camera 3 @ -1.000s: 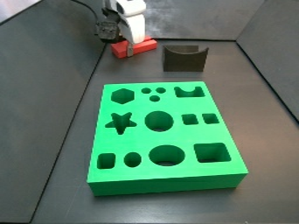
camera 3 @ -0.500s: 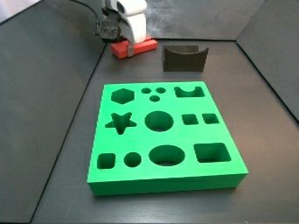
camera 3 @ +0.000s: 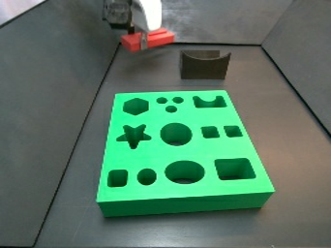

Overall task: Pick up the double-square object. Move up. Place the double-square object on the fixture. Regrasp the double-square object. Move to above the board. Insert the double-square object.
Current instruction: Place the double-square object on the fixture.

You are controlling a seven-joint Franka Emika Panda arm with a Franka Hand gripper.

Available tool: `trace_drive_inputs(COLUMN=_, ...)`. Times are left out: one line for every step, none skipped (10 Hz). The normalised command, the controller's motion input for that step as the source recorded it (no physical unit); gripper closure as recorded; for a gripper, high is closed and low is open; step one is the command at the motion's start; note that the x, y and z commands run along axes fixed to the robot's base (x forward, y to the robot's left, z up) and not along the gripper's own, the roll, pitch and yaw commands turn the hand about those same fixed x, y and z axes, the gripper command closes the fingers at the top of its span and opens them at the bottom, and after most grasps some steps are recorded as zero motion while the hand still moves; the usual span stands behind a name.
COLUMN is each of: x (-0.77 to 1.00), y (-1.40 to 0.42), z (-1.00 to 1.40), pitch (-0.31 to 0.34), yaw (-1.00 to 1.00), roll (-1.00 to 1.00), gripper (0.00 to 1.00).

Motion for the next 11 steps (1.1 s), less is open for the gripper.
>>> trace_drive_inputs(x=0.0, y=0.0, z=1.0, pitch=0.0, yaw=0.0, roll=0.0, gripper=1.0)
trace_drive_inputs(x=0.0, y=0.0, z=1.0, pitch=0.008, yaw=0.0, roll=0.01, gripper=1.0)
trace_drive_inputs(x=-0.01, y=0.0, z=1.0, pitch=0.028, yaw=0.0, roll=0.01, gripper=1.0)
trace_drive_inputs(x=-0.02, y=0.0, z=1.0, pitch=0.04, yaw=-0.02, roll=0.03, gripper=1.0)
trace_drive_inputs(x=-0.02, y=0.0, z=1.0, pitch=0.046, yaw=-0.02, roll=0.05, gripper=1.0)
trace_drive_inputs(x=-0.02, y=0.0, z=1.0, pitch=0.047, yaw=-0.03, roll=0.06, gripper=1.0)
trace_drive_inputs(x=-0.03, y=0.0, z=1.0, pitch=0.054, yaw=-0.02, roll=0.07, gripper=1.0)
trace_drive_inputs(x=-0.03, y=0.0, z=1.0, pitch=0.057, yaw=-0.01, roll=0.08, gripper=1.0)
trace_drive_inputs(x=-0.04, y=0.0, z=1.0, pitch=0.062, yaw=0.0, roll=0.09, gripper=1.0)
trace_drive_inputs(x=-0.04, y=0.0, z=0.95, pitch=0.066, yaw=0.01, roll=0.1, gripper=1.0)
trace_drive_inputs(x=-0.03, y=0.0, z=0.82, pitch=0.07, yaw=0.01, roll=0.1, gripper=1.0)
